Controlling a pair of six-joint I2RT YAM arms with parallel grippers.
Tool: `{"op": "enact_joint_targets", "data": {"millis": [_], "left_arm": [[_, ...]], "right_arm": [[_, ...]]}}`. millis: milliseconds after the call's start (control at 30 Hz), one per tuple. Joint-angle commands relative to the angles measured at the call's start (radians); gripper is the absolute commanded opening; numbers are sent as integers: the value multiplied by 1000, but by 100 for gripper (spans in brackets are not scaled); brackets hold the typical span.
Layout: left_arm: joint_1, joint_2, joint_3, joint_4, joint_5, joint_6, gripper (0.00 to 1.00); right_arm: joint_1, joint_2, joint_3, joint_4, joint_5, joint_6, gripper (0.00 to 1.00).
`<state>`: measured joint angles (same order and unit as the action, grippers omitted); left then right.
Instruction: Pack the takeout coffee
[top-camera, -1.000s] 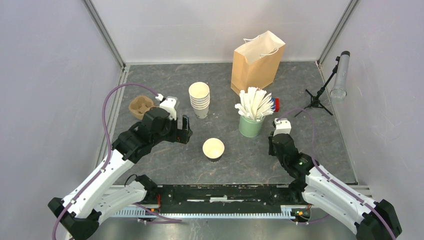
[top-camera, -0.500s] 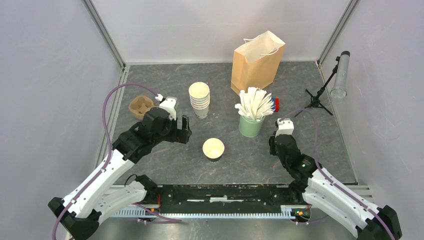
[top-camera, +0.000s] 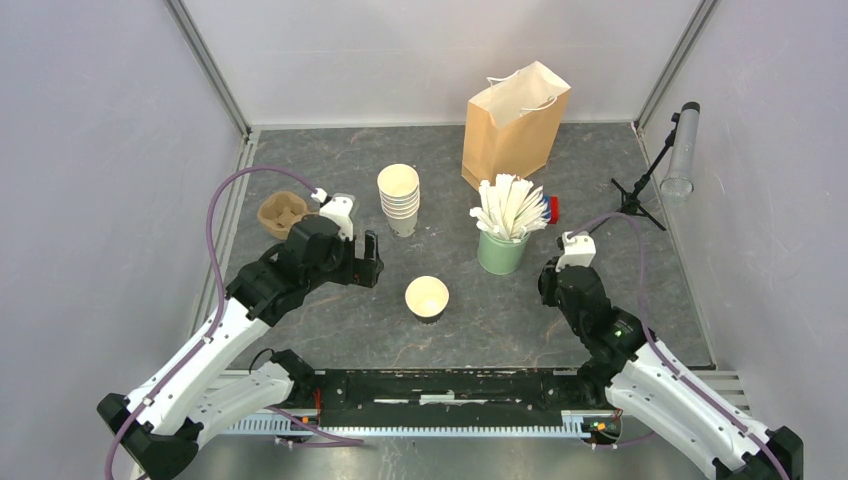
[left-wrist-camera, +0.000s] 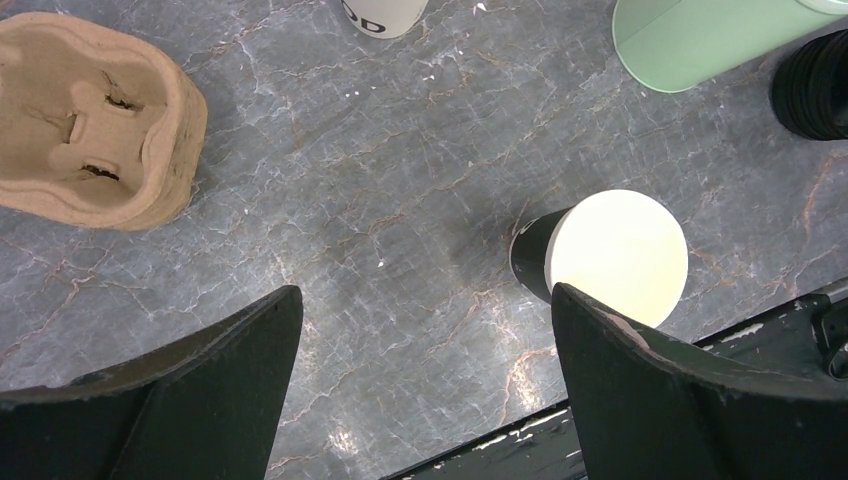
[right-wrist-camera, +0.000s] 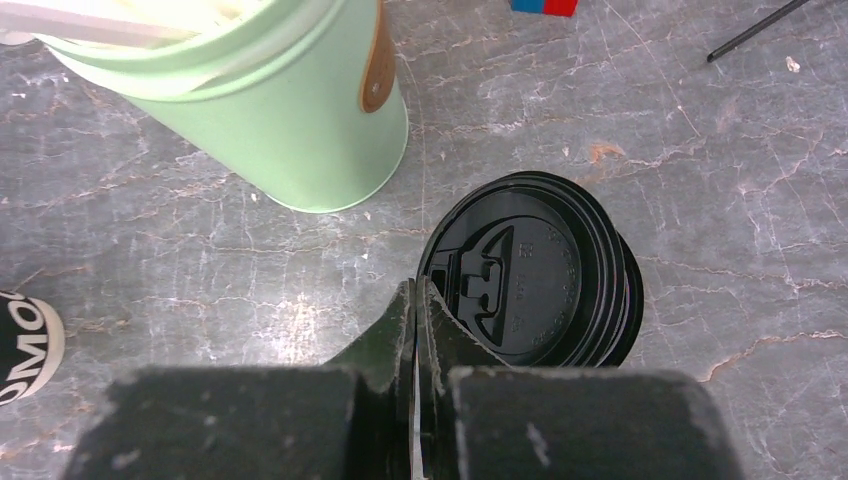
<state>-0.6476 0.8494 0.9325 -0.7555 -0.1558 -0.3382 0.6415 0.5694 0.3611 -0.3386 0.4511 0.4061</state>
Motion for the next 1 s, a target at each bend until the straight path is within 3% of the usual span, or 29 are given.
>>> {"op": "enact_joint_targets", "data": {"millis": [0,133,400,500,633,967], "left_arm": [[-1,-2,3,15,-20,38,100],[-1,-6,-2,42,17,56,98],[-3,-169,-94,314,412,275,81],[-3,-260,-136,430,569,439,81],[-3,-322,-169,540,803,625,92],[-5,-100,-58,507,1061,939,89]], "right_arm": [[4,-33,62,-40,-41,10,0],[4,-44,112,-109,-80,-19,0],[4,-120,187,-217,-360,-84,0],[4,-140,194,-239,-500,-104,0],[4,-146,198,-192,-730,-99,0],[4,-94,231,33,-1044,-1,0]]}}
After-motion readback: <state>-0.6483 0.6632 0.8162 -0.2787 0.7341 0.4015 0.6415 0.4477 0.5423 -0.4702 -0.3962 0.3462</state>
